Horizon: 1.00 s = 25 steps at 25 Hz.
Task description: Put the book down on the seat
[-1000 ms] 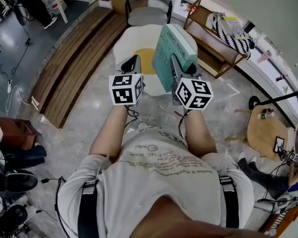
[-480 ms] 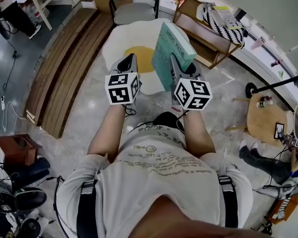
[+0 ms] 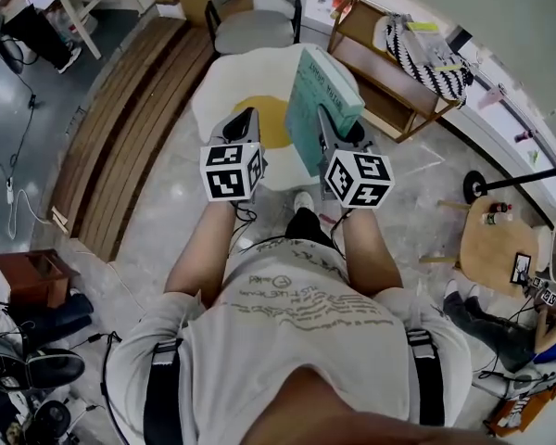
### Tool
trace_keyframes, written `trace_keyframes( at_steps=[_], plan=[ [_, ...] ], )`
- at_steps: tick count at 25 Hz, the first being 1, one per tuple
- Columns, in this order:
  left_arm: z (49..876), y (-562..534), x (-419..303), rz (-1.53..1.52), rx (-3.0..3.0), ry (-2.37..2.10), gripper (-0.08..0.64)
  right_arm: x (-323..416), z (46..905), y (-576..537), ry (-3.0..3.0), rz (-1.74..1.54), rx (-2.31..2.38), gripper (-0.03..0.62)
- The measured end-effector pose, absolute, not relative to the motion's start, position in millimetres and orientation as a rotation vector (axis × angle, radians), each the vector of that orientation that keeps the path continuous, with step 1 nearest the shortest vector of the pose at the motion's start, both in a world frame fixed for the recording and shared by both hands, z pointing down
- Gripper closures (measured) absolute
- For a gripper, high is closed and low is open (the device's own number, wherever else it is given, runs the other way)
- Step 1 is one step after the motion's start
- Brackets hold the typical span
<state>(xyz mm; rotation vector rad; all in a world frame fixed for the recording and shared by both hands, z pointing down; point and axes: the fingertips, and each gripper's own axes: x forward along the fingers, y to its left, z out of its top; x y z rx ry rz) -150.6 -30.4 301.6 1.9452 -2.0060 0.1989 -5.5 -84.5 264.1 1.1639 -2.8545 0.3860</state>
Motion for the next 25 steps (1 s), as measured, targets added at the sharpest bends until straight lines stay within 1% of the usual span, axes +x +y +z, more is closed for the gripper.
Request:
trace_keyframes(
  at_steps=[6,16,25],
  plan=[
    [308,-68,-158,0.192,1.894,-2.026,0.538,-11,267,-138,-2.851,0.382,1.135,0.426],
    [349,-121,-164,0.234,1.819,-1.963,0.54,-20,306,-192,-2.784,0.457,1.091,0.426],
    [333,-178,-162,0.275,1.806,-2.024,0.54,-20,290,-268,-2.849,0.461,1.072,0.426]
  ],
)
